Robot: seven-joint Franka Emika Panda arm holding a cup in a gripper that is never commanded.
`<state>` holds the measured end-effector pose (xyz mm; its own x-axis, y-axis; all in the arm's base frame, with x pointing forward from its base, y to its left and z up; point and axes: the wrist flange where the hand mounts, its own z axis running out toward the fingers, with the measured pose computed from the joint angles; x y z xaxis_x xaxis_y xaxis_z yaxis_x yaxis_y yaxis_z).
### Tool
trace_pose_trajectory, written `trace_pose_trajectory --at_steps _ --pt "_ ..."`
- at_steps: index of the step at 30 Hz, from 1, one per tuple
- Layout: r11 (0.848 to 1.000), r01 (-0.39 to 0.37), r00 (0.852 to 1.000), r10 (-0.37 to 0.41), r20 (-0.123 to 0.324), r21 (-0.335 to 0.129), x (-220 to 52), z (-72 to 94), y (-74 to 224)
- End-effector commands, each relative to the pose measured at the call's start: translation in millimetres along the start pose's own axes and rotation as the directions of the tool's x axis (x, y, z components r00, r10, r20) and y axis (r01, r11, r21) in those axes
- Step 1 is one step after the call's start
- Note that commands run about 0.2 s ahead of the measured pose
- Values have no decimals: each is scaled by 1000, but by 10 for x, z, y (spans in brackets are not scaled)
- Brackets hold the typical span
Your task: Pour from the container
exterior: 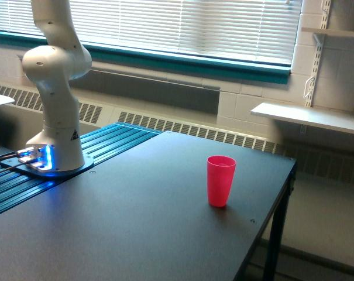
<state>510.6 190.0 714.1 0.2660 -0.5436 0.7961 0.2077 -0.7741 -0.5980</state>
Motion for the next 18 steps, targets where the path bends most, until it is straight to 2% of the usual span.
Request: trace_pose_trajectory --at_steps 1,2,4,5,7,10,11,16,18 --pt "982 189 978 -186 97 -19 -227 43 -167" --pt "978 206 973 -201 115 -29 -254 50 -155" --pt "962 270 954 -261 148 -43 -310 51 -152" --pt "960 274 951 -263 162 -54 -309 53 -136" --pt "940 334 929 -316 193 -65 -360 51 -134" --pt "937 340 918 -311 248 -85 -443 55 -117" --pt "927 365 905 -331 266 -90 -473 55 -107" --pt "906 399 874 -331 356 -139 -562 48 62" --pt "904 391 872 -302 386 -175 -594 33 162"
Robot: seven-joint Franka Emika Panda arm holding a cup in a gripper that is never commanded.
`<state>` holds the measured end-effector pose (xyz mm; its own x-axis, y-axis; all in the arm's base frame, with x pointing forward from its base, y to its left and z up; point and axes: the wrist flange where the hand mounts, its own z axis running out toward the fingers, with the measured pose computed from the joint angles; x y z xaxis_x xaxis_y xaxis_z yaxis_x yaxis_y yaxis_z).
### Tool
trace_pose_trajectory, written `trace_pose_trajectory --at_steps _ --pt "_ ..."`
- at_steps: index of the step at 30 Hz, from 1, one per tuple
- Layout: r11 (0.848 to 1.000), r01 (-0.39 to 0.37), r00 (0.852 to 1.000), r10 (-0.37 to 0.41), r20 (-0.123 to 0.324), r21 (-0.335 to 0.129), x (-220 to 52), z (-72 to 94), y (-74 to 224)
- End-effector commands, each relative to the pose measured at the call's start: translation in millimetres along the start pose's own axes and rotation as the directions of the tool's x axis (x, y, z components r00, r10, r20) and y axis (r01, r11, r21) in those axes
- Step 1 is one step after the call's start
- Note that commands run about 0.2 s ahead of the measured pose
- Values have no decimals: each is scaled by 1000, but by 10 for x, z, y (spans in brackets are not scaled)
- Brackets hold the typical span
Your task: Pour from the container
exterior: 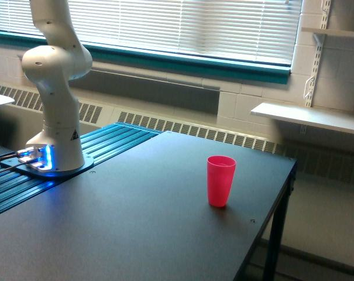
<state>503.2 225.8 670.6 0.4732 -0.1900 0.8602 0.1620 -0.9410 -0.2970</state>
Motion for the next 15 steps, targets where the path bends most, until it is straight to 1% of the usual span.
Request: trace_pose_trajectory --at_steps 1,3,5,9,10,11,13,14,15 --pt "995 50 994 -41 100 -91 -133 5 231" --pt "991 43 991 -26 134 -130 -214 12 325" --pt "986 22 986 6 165 -168 -286 11 435" --pt "968 4 974 53 221 -250 -452 -11 630" --pt "962 -24 967 91 240 -271 -504 -18 710" --pt "957 -35 961 111 252 -287 -544 -24 764" --pt "943 -49 950 146 277 -329 -653 -36 860" --pt "936 -60 940 171 297 -348 -715 -42 921" --pt "930 -62 934 183 308 -362 -760 -46 958"
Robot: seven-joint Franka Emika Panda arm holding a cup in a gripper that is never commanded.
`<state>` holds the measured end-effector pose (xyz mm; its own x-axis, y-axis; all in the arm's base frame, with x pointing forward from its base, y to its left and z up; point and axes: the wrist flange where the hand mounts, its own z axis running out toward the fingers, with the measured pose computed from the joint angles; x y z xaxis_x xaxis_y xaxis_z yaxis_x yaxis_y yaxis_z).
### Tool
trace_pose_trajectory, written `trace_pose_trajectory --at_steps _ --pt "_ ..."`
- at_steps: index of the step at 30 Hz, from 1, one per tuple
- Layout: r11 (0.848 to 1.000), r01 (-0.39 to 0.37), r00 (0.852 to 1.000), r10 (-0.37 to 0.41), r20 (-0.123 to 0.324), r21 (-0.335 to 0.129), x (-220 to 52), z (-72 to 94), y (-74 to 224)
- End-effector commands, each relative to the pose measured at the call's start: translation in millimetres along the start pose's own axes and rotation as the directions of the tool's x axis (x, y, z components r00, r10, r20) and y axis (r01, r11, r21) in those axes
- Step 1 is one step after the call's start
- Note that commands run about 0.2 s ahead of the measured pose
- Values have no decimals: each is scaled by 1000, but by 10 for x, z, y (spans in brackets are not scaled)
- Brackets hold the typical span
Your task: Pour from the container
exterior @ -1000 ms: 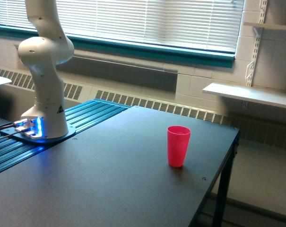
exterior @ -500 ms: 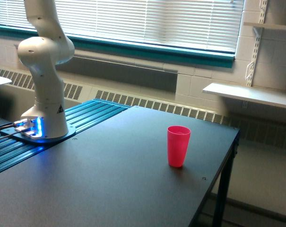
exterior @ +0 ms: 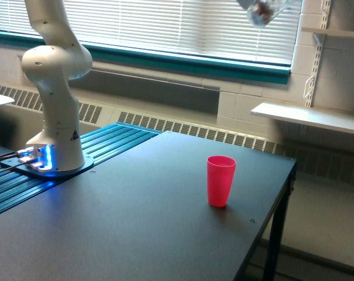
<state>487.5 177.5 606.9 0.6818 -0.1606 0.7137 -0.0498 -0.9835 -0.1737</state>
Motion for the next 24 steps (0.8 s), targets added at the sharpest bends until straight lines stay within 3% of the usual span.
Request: trace_pose_trajectory --at_steps 1,8,24 --pt "987 -113 985 127 114 -116 -266 124 380" --pt "964 -142 951 196 240 -225 -605 269 618" --pt "936 -203 920 283 270 -288 -970 456 934"
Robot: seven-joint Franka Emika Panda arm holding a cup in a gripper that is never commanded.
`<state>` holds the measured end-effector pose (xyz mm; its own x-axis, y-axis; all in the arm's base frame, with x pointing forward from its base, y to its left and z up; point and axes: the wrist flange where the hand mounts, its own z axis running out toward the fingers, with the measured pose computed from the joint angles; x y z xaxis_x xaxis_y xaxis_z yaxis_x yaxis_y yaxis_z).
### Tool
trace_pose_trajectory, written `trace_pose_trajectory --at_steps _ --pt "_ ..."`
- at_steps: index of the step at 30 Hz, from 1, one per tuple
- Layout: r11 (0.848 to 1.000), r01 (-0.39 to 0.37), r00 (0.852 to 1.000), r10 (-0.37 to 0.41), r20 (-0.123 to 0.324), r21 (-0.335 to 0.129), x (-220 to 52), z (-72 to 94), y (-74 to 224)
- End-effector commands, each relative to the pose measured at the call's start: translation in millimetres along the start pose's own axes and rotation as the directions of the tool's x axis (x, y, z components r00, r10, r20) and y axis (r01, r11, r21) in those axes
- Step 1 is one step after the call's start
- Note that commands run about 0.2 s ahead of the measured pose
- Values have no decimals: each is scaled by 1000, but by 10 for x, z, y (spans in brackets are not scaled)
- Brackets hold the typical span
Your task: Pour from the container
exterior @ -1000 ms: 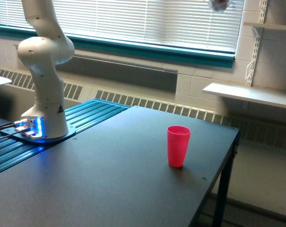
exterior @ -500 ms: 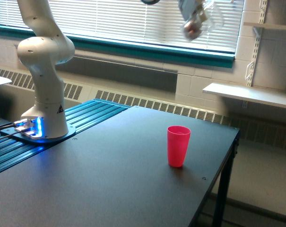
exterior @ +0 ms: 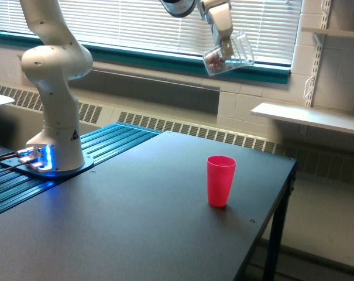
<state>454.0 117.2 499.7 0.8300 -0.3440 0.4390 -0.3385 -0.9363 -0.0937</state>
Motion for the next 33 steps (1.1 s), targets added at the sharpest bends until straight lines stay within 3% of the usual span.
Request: trace_pose_trajectory --at_steps 1,11,17,22,33 --pt "997 -72 997 72 11 -10 -40 97 158" --pt "993 -89 993 95 75 -81 -238 469 472" --pt "990 -104 985 116 128 -95 -336 705 642" --pt "986 -107 983 123 136 -125 -346 823 748" --pt "981 -126 976 149 159 -146 -275 1045 951"
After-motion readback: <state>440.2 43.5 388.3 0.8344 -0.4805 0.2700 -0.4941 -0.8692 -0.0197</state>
